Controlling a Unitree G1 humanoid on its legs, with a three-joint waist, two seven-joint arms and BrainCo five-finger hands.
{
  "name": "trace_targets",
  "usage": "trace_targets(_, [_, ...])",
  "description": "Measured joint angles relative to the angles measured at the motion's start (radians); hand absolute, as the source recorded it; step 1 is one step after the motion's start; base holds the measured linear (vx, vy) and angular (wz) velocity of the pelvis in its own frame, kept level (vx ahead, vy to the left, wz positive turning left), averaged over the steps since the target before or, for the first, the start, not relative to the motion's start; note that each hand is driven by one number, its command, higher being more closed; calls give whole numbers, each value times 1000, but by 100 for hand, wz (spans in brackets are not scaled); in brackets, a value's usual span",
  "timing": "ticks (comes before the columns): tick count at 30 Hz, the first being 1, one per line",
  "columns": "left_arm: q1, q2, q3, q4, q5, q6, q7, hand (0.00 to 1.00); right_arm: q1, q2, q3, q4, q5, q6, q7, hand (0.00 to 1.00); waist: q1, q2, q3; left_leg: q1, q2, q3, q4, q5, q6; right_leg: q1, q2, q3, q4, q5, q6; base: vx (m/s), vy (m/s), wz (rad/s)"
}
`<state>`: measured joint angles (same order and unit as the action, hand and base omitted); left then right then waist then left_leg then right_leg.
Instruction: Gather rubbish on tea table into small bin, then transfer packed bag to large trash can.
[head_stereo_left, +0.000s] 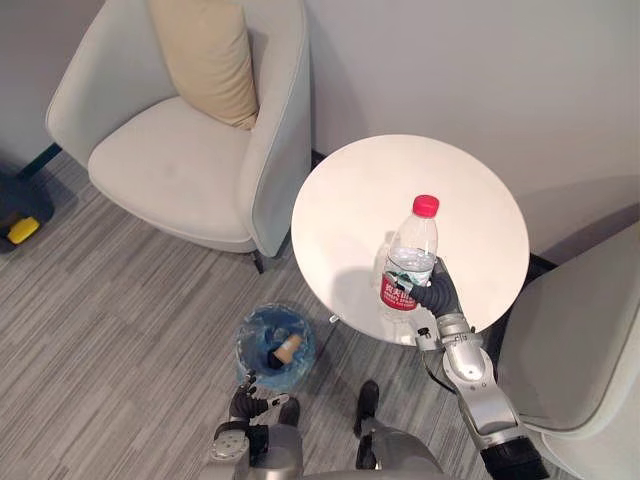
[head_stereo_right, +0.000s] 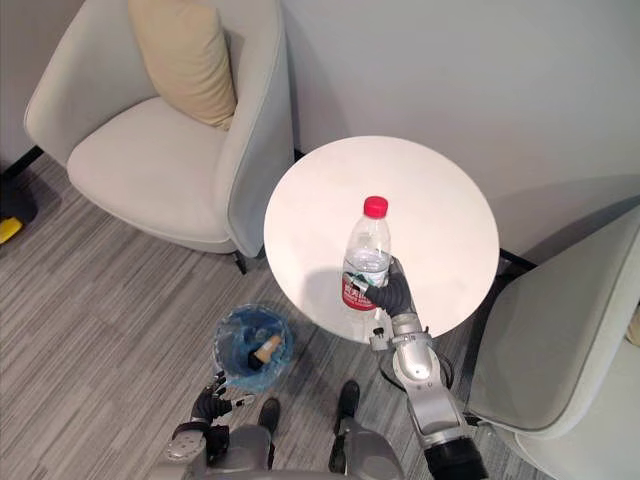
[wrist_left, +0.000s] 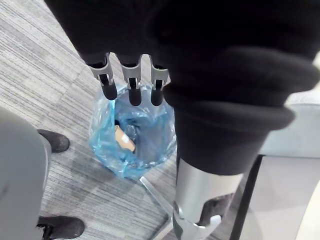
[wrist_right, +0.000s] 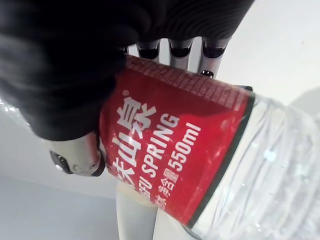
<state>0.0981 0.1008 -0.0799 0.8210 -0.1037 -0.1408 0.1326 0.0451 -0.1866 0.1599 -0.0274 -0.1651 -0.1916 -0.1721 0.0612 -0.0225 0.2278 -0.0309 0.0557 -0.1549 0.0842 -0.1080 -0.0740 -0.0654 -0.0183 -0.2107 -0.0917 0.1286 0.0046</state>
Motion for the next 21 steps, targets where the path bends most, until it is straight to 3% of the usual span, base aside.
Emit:
trace_targets(7, [0,1,-1,43,1,0,1,0,67,9,9,-76,-52,-3,1,100,-20,13,-34,35,1,3,-14,0,0,30,0,0,-6,2,1,2,9,0])
trace_targets(12, [-2,1,-10,57,3,1,0,0,109,9,9,-121,-82,-33,0,100,-23,19,-48,46,0,-9,-16,1,0,45,-2,-10,-7,1,2,-13,12,7])
trace_targets(21, [0,1,-42,96,3,-1,0,0,143,4,10,-121,-94,-34,-1,100,-23,38,-70,34,-7,-108,-30,38,-7,80,-14,-115,-7,-12,2,-55,-13,37])
